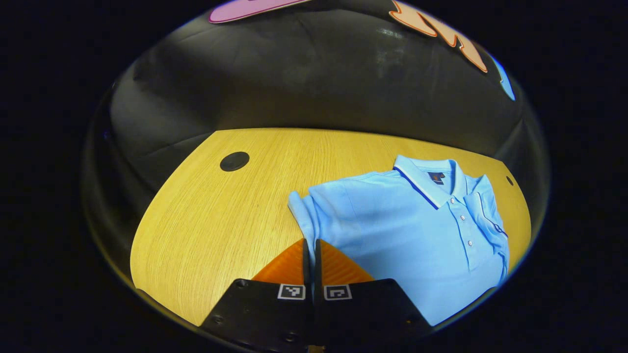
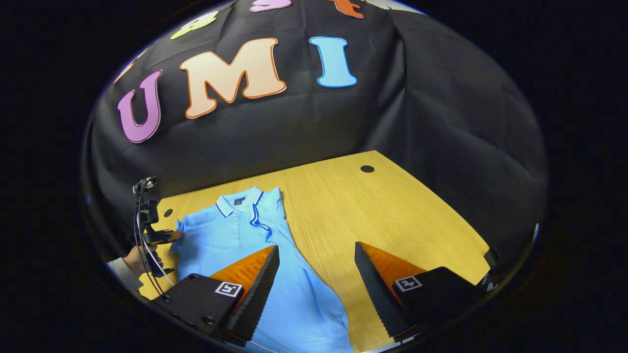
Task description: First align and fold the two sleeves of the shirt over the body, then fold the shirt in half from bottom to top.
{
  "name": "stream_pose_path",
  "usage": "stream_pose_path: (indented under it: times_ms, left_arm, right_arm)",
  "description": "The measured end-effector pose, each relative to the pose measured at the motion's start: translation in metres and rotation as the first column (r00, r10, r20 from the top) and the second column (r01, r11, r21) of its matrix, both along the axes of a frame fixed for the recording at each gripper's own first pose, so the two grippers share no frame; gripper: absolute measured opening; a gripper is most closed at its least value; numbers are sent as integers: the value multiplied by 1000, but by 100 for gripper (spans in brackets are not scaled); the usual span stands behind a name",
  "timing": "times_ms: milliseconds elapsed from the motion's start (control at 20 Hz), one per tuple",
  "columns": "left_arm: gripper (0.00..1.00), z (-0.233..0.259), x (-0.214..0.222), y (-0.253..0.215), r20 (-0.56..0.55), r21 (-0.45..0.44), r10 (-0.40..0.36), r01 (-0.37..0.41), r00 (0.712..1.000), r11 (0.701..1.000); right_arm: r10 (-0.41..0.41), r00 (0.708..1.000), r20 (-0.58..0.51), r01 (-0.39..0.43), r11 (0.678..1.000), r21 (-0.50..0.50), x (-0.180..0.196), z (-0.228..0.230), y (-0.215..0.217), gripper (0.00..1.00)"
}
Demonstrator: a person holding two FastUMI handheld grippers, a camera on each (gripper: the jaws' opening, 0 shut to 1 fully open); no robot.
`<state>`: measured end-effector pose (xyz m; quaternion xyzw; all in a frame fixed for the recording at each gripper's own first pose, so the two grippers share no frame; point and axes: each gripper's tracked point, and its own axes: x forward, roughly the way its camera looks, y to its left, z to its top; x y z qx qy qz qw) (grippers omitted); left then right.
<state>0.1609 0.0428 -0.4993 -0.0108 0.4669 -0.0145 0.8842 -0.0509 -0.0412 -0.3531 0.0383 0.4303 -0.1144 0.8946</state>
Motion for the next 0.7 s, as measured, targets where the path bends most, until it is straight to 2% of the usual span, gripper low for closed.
stream_pose_path:
  times_ms: [150,400,700]
  left_arm:
    - [0,13,2,-12,8,-2,22,-22,1000,1000]
    - [0,47,19,-55,76,25,-36,34,996,999]
    - [0,49,12,-110,50,17,-48,47,998,999]
  right_arm:
    - [26,1000,3,-26,1000,-2,1,4,-10,97]
    - [33,999,6,-33,999,38,6,1,-37,96]
    - [45,999,20,-46,995,86,20,-4,-69,97]
